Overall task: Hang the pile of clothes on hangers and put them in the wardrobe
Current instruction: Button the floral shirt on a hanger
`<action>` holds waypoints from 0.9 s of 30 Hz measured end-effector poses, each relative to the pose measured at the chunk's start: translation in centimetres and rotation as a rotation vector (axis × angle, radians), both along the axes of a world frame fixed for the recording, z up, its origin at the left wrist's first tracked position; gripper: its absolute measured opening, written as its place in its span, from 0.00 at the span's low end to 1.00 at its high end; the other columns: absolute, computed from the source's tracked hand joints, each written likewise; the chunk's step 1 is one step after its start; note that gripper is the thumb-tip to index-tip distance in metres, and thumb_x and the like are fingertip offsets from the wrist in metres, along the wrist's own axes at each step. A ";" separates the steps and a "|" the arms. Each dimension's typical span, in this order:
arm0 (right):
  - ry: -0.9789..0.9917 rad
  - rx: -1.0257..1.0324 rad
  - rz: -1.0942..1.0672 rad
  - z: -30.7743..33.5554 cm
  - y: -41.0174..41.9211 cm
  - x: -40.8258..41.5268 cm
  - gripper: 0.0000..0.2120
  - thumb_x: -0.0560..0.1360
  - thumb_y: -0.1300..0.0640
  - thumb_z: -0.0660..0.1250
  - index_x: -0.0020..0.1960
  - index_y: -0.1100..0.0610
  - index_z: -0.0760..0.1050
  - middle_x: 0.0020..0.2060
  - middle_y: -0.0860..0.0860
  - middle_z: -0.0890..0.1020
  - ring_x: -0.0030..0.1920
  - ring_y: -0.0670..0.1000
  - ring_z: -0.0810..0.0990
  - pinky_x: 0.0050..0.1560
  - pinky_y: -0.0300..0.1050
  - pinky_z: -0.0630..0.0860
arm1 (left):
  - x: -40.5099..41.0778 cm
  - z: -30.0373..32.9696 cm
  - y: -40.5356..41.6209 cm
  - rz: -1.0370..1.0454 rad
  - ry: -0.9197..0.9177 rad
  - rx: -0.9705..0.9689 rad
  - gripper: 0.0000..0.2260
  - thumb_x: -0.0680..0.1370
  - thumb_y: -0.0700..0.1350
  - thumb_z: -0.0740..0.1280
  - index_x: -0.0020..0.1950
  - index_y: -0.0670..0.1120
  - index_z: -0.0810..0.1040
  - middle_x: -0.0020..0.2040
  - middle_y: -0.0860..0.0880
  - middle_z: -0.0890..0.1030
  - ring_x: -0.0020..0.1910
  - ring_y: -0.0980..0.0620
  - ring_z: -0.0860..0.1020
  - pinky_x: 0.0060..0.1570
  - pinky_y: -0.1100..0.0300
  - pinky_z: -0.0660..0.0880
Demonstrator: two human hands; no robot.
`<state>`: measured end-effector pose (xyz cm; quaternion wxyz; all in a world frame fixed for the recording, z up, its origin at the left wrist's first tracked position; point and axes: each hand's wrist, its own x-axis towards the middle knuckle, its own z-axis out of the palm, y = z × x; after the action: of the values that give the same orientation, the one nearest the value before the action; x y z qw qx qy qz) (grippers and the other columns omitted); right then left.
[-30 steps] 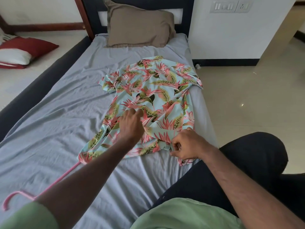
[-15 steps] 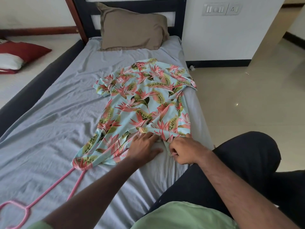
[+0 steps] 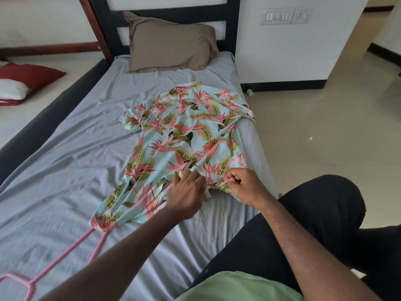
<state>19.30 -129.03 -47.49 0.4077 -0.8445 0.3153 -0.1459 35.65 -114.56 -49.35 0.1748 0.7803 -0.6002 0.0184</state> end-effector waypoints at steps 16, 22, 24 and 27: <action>0.089 0.132 0.226 0.0 0.8 0.2 0.05 0.70 0.59 0.77 0.44 0.50 0.84 0.41 0.44 0.84 0.45 0.44 0.83 0.50 0.46 0.81 | -1.2 -3.7 4.2 -0.341 -0.255 0.005 0.22 0.70 0.69 0.66 0.52 0.54 0.80 0.47 0.53 0.77 0.47 0.50 0.74 0.45 0.52 0.67; 0.037 0.412 0.412 0.6 1.7 0.9 0.13 0.76 0.52 0.73 0.47 0.63 0.84 0.37 0.56 0.87 0.30 0.51 0.82 0.35 0.41 0.77 | -1.7 -3.0 4.3 -0.443 -0.120 -0.139 0.08 0.79 0.50 0.66 0.46 0.51 0.83 0.39 0.54 0.81 0.44 0.50 0.77 0.45 0.53 0.64; -0.062 0.251 0.197 0.5 0.7 0.4 0.06 0.75 0.56 0.74 0.44 0.59 0.84 0.36 0.54 0.86 0.31 0.50 0.83 0.37 0.42 0.78 | -1.4 -2.4 4.7 -0.447 0.002 -0.177 0.08 0.78 0.52 0.70 0.47 0.49 0.84 0.39 0.54 0.82 0.43 0.52 0.78 0.47 0.54 0.68; -0.028 -0.049 0.011 -0.1 -0.4 -0.2 0.08 0.70 0.56 0.79 0.39 0.53 0.80 0.36 0.48 0.84 0.37 0.44 0.82 0.40 0.42 0.78 | 0.8 -1.8 6.1 -0.215 0.079 -0.313 0.11 0.77 0.55 0.71 0.45 0.47 0.84 0.39 0.53 0.83 0.40 0.53 0.79 0.48 0.53 0.74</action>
<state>19.07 -129.38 -47.58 0.3918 -0.8538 0.3014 -0.1633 36.49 -108.48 -51.14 0.3186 0.6749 -0.6627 0.0622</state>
